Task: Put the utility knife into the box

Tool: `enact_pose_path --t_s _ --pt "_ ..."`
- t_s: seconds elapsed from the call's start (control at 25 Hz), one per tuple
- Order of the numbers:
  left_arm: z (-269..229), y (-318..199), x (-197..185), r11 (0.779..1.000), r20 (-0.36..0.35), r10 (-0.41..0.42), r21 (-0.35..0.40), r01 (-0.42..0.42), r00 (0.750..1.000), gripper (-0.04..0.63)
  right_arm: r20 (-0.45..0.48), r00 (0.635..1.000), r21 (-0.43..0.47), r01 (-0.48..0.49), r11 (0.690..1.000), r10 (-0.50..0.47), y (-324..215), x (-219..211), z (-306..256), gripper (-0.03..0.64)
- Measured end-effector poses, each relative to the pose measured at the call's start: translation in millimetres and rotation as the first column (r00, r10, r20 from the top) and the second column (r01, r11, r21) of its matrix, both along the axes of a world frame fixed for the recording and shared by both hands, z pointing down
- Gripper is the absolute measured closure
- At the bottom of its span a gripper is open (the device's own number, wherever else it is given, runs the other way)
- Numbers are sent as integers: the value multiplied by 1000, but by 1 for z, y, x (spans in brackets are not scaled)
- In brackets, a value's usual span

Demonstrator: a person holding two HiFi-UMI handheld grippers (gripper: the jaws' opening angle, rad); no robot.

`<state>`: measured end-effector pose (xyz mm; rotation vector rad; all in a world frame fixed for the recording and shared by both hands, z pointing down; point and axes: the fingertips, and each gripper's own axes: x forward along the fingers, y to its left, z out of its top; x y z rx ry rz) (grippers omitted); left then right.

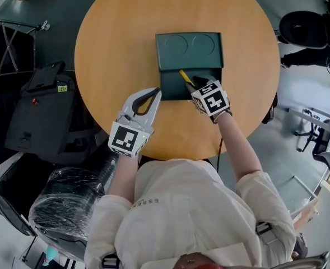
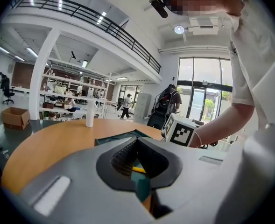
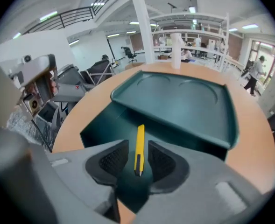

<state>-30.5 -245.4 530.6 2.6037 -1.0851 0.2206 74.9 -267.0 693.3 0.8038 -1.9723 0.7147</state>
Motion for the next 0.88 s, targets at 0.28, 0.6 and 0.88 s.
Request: enact_pose_path --t_s 0.28,0.6,0.88 --pt "-34 5 15 997 -41 -8 72 11 999 578 235 965 324 -189 927 114 2 4 -118 623" --pt "-123 33 33 960 -22 -4 281 10 1000 580 379 925 575 -226 787 -11 40 4 -242 624" --pt "-147 83 36 947 1 -79 312 75 997 580 434 897 627 -236 742 -81 89 29 -274 624"
